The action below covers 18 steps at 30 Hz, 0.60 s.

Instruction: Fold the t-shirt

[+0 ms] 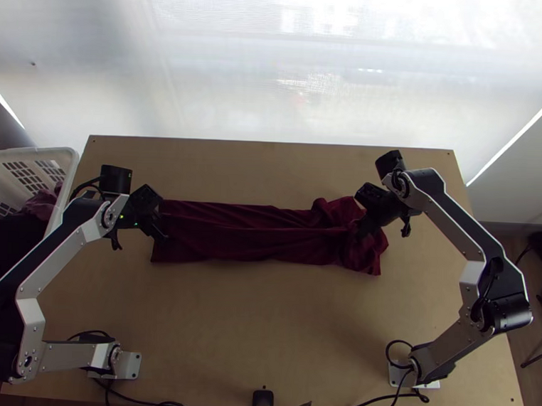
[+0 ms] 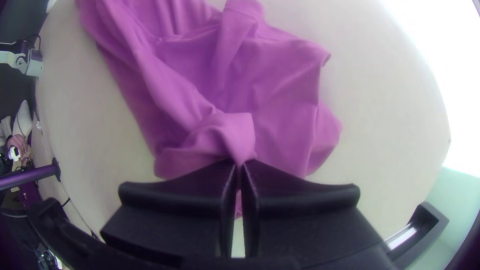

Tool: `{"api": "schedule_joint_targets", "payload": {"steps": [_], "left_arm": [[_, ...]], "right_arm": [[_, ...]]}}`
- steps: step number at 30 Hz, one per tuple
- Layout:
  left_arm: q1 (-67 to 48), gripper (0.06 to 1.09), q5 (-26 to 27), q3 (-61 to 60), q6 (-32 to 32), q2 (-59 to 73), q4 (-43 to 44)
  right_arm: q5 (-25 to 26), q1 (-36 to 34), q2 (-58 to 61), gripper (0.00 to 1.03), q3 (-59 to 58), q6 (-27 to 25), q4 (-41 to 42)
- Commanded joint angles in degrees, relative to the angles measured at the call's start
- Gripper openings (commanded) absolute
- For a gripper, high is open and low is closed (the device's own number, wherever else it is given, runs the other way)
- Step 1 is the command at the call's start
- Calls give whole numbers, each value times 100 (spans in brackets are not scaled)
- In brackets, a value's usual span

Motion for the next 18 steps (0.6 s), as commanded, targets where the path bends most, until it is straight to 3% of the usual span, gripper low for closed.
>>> {"api": "schedule_joint_targets", "payload": {"steps": [1,18], "left_arm": [[-73,9,-2,72,-92,347,262],[-258,9,-28,300,-198,1138,552]], "right_arm": [[-3,-9,318,3,301,31,90],[5,17,1109,3,389,48,354]]}}
